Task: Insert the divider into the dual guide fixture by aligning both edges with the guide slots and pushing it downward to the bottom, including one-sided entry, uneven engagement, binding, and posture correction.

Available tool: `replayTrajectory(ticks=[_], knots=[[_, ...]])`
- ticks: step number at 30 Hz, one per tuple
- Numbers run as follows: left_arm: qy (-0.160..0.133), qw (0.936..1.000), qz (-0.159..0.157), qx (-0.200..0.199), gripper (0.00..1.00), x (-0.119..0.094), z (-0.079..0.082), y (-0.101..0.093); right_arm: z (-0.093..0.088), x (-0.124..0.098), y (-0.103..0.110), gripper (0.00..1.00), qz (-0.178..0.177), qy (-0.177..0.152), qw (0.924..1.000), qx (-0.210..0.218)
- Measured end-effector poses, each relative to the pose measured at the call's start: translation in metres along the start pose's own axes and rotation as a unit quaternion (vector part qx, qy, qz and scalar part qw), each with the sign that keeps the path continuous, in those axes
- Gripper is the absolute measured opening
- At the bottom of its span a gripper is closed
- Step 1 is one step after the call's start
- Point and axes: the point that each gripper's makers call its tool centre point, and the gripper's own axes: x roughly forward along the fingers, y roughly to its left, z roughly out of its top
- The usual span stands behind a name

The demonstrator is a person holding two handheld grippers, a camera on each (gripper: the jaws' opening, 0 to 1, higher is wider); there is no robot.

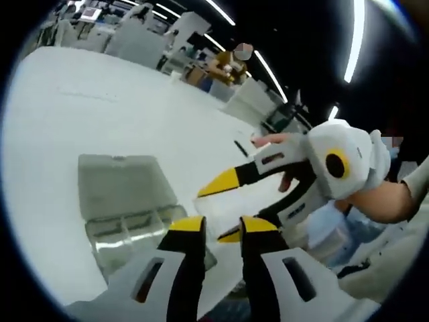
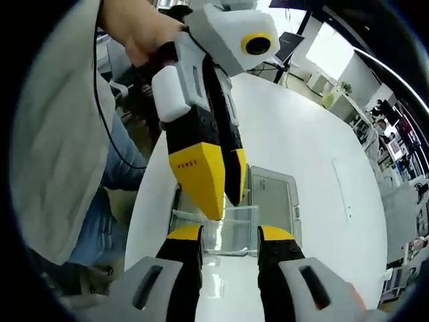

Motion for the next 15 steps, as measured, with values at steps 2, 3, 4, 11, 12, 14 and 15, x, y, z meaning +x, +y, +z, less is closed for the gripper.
replayTrajectory(ticks=[2, 3, 4, 11, 12, 14, 15], knots=[[-0.001, 1.0000, 0.004, -0.005, 0.16, -0.001, -0.001, 0.003, 0.001, 0.001, -0.001, 0.27, -0.002, -0.002, 1.0000, 0.001], [-0.004, 0.9999, 0.006, -0.011, 0.16, -0.002, 0.000, 0.005, 0.002, 0.001, -0.002, 0.27, -0.005, -0.002, 1.0000, 0.001], [-0.007, 0.9998, 0.008, -0.016, 0.16, -0.003, 0.001, 0.006, 0.002, 0.001, -0.002, 0.27, -0.004, -0.002, 1.0000, 0.002], [-0.010, 0.9991, 0.028, -0.030, 0.15, -0.004, 0.003, 0.018, 0.006, 0.002, -0.001, 0.27, -0.005, -0.007, 1.0000, 0.001], [-0.009, 0.9990, 0.029, -0.033, 0.14, -0.004, 0.002, 0.019, 0.006, 0.002, -0.001, 0.27, -0.006, -0.008, 0.9999, 0.003], [-0.004, 0.9987, 0.033, -0.038, 0.14, -0.003, 0.000, 0.020, 0.007, 0.002, -0.003, 0.27, -0.009, -0.010, 0.9999, 0.003], [-0.002, 0.9986, 0.036, -0.039, 0.14, -0.003, -0.001, 0.022, 0.007, 0.002, -0.002, 0.27, -0.008, -0.010, 0.9999, 0.005]])
